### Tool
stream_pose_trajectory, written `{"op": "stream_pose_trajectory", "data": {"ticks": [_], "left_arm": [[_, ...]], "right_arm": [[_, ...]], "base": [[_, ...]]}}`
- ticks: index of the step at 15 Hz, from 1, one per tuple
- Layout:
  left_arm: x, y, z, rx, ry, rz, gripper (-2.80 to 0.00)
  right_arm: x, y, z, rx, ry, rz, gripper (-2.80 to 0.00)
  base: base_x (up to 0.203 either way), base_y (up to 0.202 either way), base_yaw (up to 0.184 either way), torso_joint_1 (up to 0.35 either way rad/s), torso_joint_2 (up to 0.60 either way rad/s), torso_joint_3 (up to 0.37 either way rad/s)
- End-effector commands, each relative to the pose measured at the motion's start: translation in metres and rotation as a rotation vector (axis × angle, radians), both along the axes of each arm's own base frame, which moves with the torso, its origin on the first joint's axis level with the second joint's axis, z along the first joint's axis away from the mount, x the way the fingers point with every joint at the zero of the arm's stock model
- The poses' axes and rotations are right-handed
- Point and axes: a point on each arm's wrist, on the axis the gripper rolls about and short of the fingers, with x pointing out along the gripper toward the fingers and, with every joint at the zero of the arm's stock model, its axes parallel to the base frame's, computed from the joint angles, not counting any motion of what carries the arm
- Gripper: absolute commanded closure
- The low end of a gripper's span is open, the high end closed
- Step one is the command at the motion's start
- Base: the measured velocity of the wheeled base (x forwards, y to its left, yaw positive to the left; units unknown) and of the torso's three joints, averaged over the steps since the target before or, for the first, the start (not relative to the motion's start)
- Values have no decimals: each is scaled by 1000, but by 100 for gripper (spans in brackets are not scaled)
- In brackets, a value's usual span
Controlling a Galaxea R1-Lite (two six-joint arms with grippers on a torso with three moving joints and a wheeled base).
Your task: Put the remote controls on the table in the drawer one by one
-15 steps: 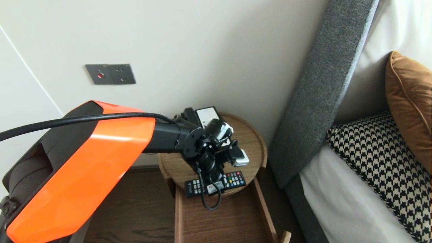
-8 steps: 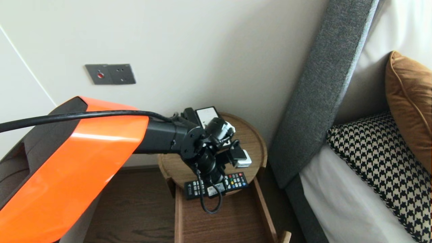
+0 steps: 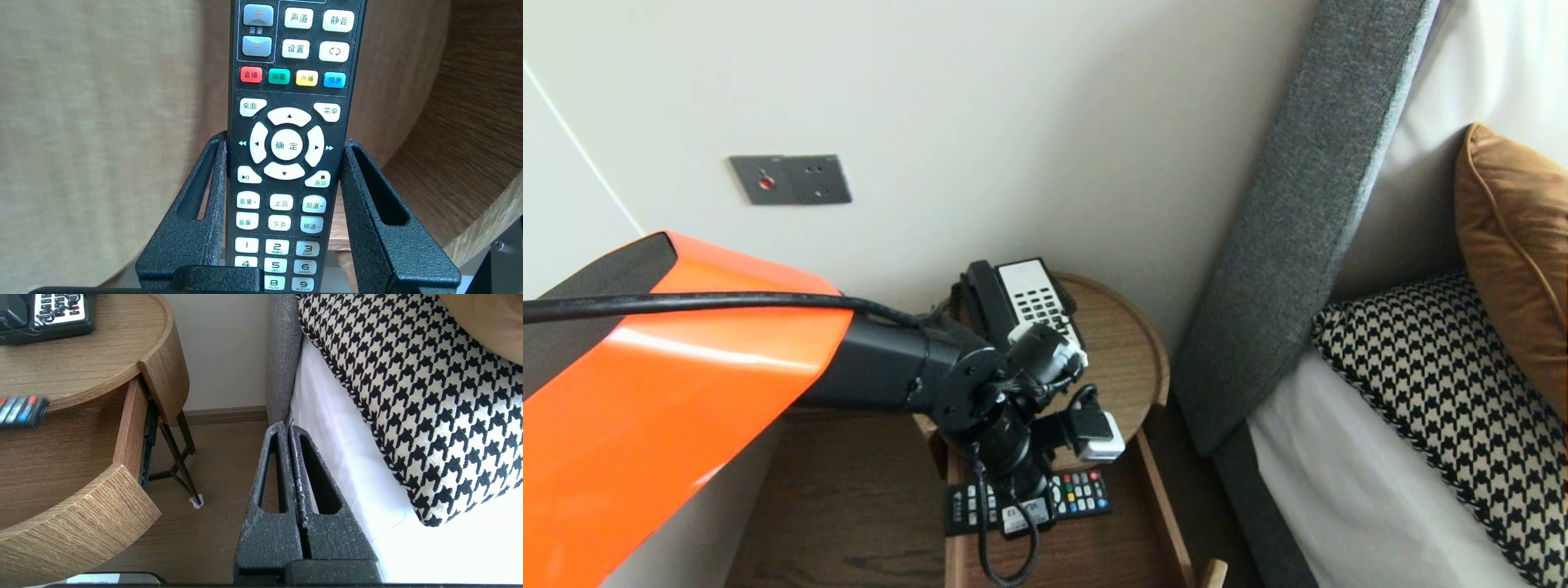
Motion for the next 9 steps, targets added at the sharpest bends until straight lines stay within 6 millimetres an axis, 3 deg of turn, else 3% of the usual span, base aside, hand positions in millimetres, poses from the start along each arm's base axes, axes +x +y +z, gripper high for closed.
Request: {"op": "stream_pose_trajectory", "data": {"ticks": [1, 9], "left_arm": [[-10, 4, -5, -10, -8, -15, 0], [-17, -7, -28, -15, 25, 10, 0]], "right_arm": [[0, 0, 0, 0, 0, 0, 0], [0, 0, 0, 0, 0, 0, 0]], "base": [[0, 0, 0, 0, 0, 0], [0, 0, 0, 0, 0, 0]]}}
